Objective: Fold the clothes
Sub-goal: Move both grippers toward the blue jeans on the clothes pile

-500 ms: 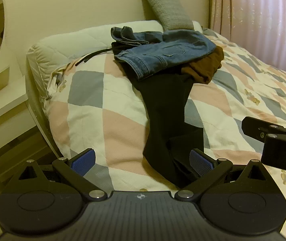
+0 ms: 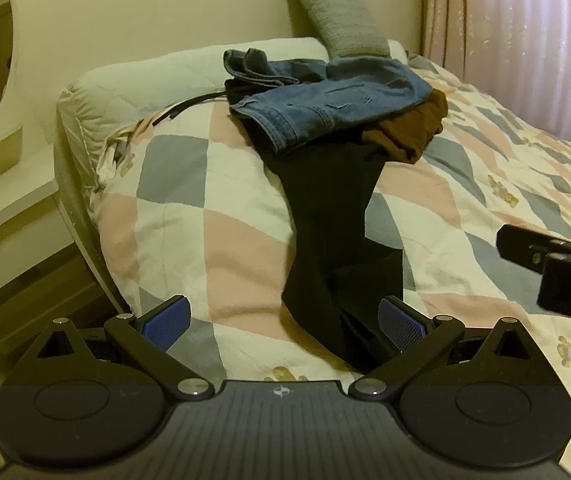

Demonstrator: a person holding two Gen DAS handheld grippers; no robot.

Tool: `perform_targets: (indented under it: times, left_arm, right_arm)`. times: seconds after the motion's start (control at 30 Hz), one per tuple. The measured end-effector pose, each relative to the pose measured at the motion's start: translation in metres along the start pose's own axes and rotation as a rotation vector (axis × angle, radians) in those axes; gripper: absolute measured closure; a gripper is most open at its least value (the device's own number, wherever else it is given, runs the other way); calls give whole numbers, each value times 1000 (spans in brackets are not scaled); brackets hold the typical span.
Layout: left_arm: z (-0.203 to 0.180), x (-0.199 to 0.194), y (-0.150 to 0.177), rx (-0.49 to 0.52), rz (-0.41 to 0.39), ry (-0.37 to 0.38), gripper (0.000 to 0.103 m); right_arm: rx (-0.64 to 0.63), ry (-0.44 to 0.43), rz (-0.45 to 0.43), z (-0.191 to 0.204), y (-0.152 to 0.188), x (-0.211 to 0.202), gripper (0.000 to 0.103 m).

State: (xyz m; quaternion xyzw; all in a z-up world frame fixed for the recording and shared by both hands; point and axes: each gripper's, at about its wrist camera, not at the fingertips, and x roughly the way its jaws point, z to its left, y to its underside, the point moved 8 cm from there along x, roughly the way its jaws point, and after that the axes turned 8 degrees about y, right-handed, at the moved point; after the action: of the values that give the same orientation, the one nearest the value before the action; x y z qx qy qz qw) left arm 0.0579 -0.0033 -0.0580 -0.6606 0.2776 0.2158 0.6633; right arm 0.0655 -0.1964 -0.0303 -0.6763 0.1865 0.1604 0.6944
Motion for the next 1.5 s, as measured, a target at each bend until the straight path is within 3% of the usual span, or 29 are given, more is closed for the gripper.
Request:
perform_targets:
  times: [0.27,0.43,0.57,0.67,0.9,1.1,1.5]
  left_arm:
    - [3,37,0,5,23,-12,0]
    - [14,78,-15,-65,67,29,0]
    - [23,106,-34,-128,101,59,0]
    - [29,113,-63,-127,113,34,0]
    - [49,119,-130,-143,166,57,0]
    - [67,123,-181,-152,188,89,0]
    - [79,126,-249,-146,210,118,0]
  right_arm:
    - [-47,-47,22,-18,11,54,0]
    - [-59,-119,52,-27,4,105,1]
    - [-52,-159,109,-22,-22,136,1]
    - [-57,-168,125,-14,-49,148,1]
    - [-62,-156,202,6,-107,168,1]
    - [-71,-132,232,26,-155,177,1]
    - [-93,-95,261,52,-220,178,1]
